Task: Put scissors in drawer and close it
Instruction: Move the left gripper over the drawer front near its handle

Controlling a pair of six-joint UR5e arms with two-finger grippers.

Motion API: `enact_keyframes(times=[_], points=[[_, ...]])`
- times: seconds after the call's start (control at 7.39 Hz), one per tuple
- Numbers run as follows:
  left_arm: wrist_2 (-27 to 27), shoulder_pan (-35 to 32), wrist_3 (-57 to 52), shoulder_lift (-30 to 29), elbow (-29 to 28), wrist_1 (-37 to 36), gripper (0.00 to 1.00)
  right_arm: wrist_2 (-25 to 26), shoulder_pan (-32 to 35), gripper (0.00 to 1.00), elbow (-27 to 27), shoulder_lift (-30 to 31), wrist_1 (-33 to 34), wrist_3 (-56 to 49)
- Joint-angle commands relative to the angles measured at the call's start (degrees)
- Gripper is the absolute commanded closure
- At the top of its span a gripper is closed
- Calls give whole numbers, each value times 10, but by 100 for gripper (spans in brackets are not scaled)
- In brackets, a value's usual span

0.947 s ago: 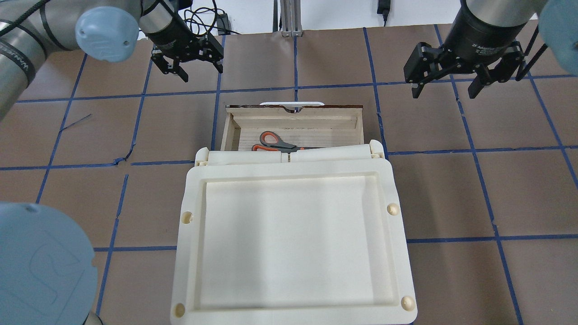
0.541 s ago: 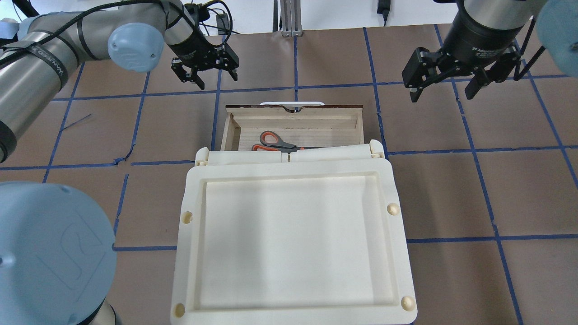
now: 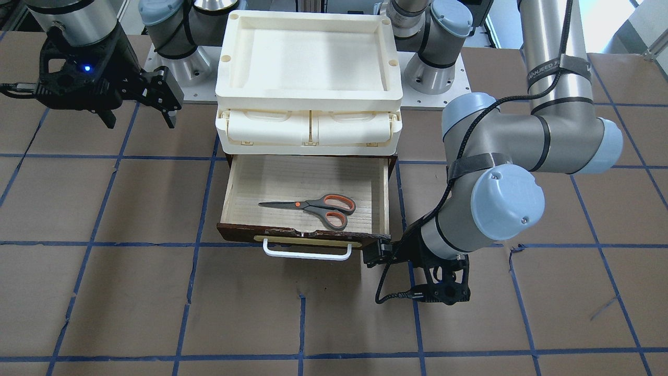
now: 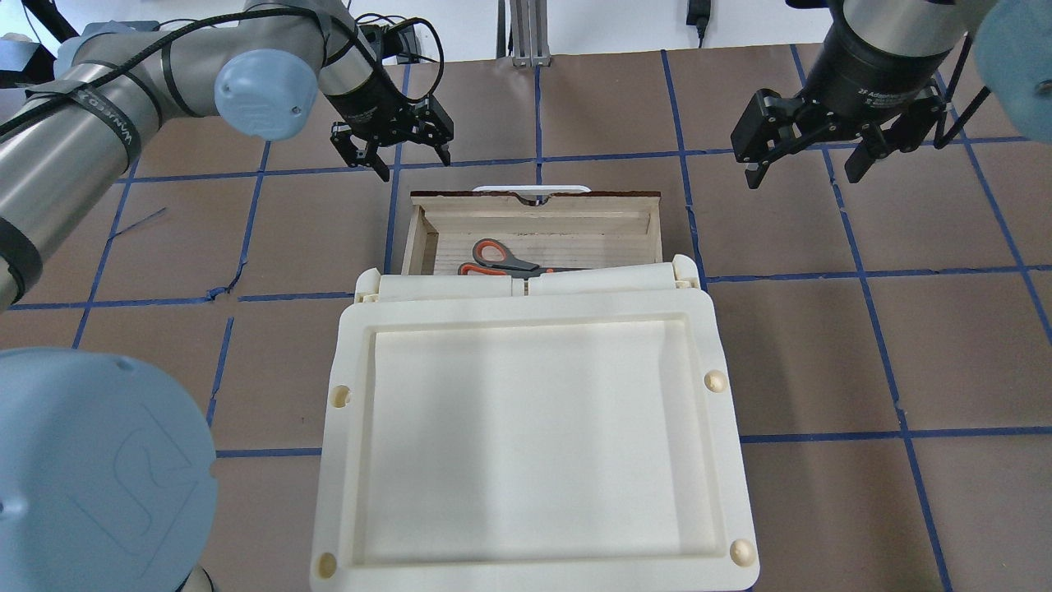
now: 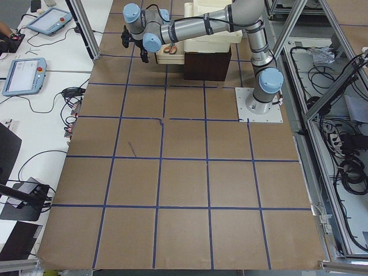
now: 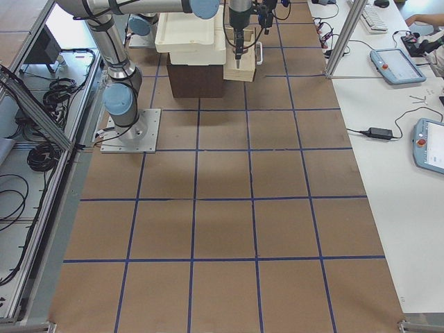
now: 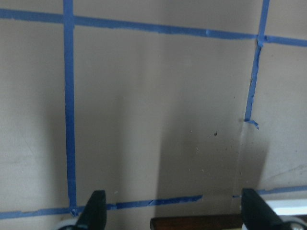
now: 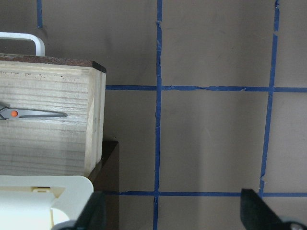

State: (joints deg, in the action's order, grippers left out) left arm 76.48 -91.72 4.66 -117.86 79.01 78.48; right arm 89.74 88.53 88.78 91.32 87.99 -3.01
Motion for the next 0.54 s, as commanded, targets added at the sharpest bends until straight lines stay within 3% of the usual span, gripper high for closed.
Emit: enact_keyframes(times=[0.0, 0.41], points=[[3, 0, -5, 25, 17, 45, 0, 2, 0, 0, 1, 0, 2, -3], [3, 0, -18, 25, 20, 38, 0, 6, 1, 0, 1, 0, 8, -41]])
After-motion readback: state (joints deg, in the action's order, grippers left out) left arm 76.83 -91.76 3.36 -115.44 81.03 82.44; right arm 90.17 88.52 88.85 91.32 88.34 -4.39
